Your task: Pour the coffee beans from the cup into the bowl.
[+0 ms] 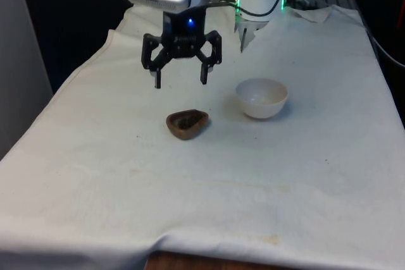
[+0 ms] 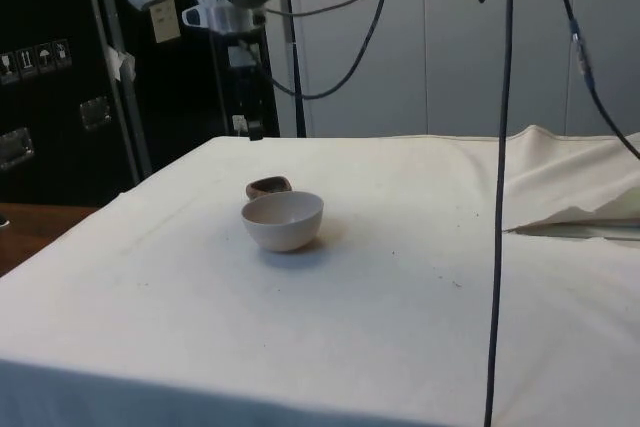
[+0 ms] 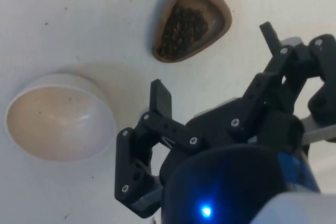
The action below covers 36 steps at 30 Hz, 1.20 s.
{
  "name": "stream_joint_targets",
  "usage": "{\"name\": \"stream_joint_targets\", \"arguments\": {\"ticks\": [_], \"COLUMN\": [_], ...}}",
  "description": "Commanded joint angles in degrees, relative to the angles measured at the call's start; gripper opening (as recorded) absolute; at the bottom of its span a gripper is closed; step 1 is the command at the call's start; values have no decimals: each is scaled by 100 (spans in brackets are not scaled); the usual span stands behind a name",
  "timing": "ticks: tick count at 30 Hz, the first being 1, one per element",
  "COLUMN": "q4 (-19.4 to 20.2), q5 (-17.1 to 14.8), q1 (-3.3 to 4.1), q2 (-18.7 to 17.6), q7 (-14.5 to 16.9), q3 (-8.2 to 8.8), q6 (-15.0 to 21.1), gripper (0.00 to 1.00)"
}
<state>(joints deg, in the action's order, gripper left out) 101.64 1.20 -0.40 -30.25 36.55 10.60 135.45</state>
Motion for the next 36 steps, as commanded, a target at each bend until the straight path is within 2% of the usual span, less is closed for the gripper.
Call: {"name": "stream_joint_targets", "arguments": {"ticks": [1, 4, 5, 6, 13, 14, 15, 23, 24, 25, 32, 33, 34, 36], "q4": [-17, -29, -11, -52, -149, -120, -183, -361, -332, -384, -579, -539, -607, -653], "q5": [-17, -23, 0, -29, -57, -23, -80, -212, -178, -246, -676, -653, -728, -825], "q1": [-34, -57, -23, -69, -120, -69, -132, -183, -132, -189, -212, -155, -218, -223], "q2": [-69, -166, -138, -229, -476, -424, -550, -825, -791, -848, -1054, -1026, -1077, -1129], "q7": [97, 218, 166, 292, 550, 464, 642, 1026, 957, 1077, 1553, 1507, 1616, 1725], "q3": [-17, -11, 23, 0, 11, 52, 17, 23, 80, 23, 17, 80, 23, 29], "q6": [86, 166, 126, 195, 269, 223, 286, 321, 298, 321, 241, 281, 229, 212], "gripper": [100, 100, 100, 100, 100, 100, 100, 100, 100, 100, 100, 100, 100, 100]}}
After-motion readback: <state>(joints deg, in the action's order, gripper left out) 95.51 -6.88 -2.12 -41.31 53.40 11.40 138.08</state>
